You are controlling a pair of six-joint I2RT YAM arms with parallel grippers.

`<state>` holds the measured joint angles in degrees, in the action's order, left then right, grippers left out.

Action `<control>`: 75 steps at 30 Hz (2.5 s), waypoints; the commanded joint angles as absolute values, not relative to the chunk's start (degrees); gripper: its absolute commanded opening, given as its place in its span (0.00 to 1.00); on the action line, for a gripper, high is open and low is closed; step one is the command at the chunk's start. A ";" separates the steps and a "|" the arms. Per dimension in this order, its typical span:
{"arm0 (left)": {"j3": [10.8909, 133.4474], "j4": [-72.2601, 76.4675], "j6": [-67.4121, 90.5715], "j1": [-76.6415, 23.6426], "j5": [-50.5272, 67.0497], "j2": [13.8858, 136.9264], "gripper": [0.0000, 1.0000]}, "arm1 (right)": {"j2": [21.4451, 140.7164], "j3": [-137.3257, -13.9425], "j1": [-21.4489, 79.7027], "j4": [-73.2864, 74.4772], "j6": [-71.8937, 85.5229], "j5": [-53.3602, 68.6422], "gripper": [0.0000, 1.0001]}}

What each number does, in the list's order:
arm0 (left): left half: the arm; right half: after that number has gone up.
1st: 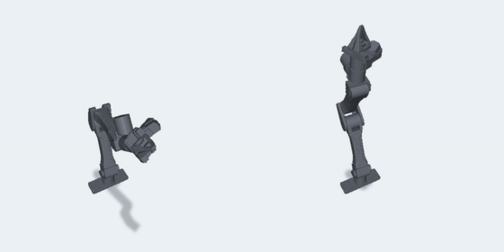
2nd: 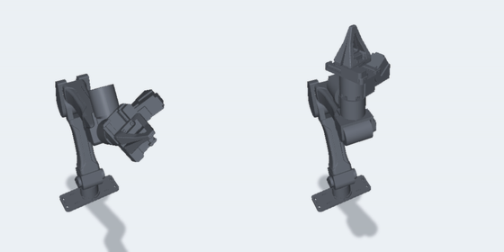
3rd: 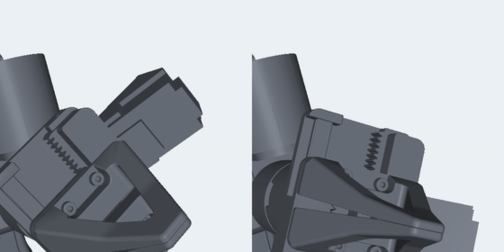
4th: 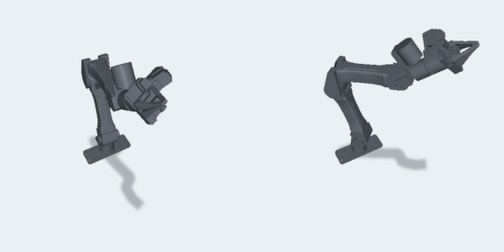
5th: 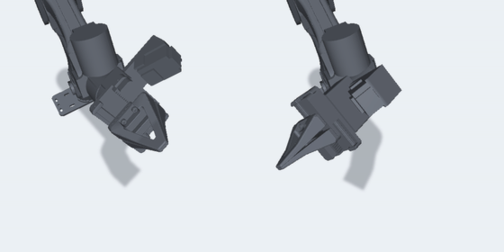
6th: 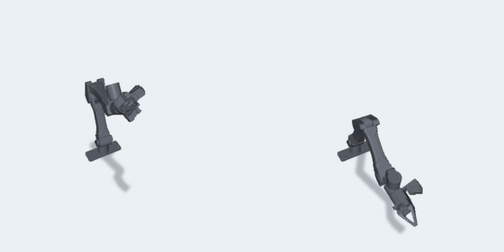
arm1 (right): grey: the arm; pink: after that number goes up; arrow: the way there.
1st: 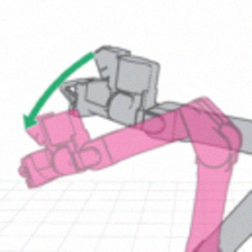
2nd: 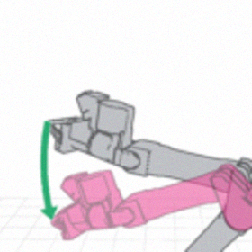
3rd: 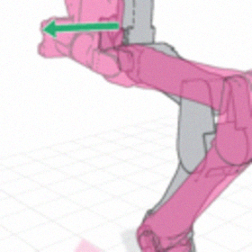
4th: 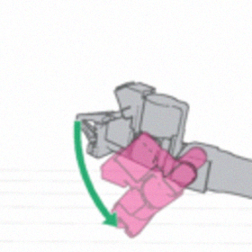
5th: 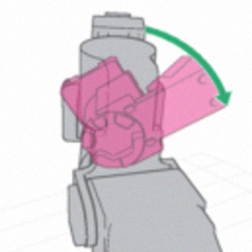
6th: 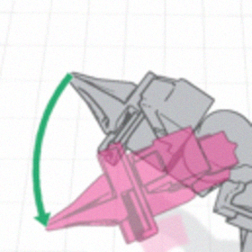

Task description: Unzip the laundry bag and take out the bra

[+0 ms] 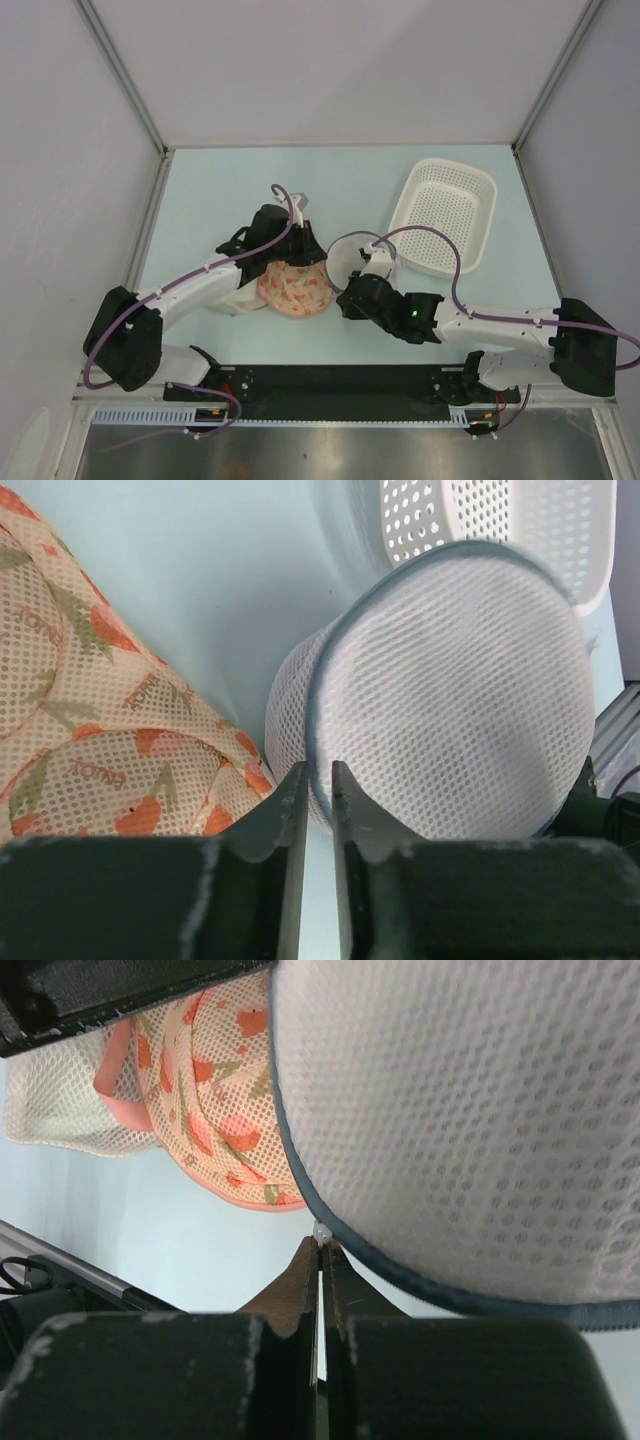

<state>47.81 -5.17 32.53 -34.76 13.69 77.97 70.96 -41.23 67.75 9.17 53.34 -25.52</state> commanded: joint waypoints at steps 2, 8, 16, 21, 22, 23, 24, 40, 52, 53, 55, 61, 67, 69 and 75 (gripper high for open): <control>47.74 -1.41 32.69 -33.84 17.04 76.73 0.43 | 69.61 -40.96 68.38 9.67 54.23 -26.72 0.00; 42.55 2.28 36.82 -33.92 20.65 73.83 0.60 | 70.40 -41.13 68.47 8.70 54.14 -26.11 0.00; 37.01 5.36 40.60 -34.89 22.50 71.72 0.63 | 71.01 -41.13 68.55 7.73 54.14 -26.02 0.00; 35.33 7.47 43.15 -37.52 22.15 71.10 0.62 | 71.72 -41.40 68.64 7.29 54.05 -25.66 0.00; 35.07 7.91 43.50 -37.79 22.15 71.02 0.61 | 71.72 -41.57 68.64 7.29 54.05 -25.49 0.00; 34.55 8.26 44.29 -38.05 22.15 71.02 0.60 | 71.72 -41.57 68.73 7.29 54.05 -25.58 0.00; 34.37 8.87 44.56 -38.40 22.06 70.93 0.59 | 71.89 -41.57 68.73 7.29 53.97 -25.49 0.00; 35.07 10.37 44.56 -39.11 22.15 73.65 0.08 | 71.54 -41.92 69.26 7.73 54.05 -26.10 0.00; 42.01 6.42 39.91 -38.67 19.42 76.02 0.00 | 70.84 -42.01 69.52 8.79 54.14 -26.54 0.00; 42.45 6.16 39.47 -38.50 19.34 76.20 0.00 | 70.58 -42.01 69.52 8.88 54.05 -26.63 0.00; 43.50 5.80 39.03 -37.71 19.34 77.08 0.00 | 70.40 -41.84 69.61 9.23 54.23 -26.72 0.00; 45.96 4.66 37.18 -35.25 20.04 78.40 0.00 | 69.70 -41.66 69.70 10.02 54.32 -27.25 0.00; 48.86 3.25 35.16 -33.75 20.13 80.06 0.00 | 69.87 -41.75 69.70 9.84 54.58 -27.16 0.00; 49.92 2.90 34.54 -33.40 20.48 80.68 0.00 | 69.87 -41.66 69.70 10.02 54.58 -27.16 0.00; 52.29 2.02 33.31 -32.96 21.61 82.79 0.00 | 69.79 -41.57 69.79 10.11 54.58 -27.25 0.00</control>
<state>48.82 0.62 35.75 -34.02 21.56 81.97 71.02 -41.10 68.93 9.19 53.87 -26.57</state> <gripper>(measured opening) 0.008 0.011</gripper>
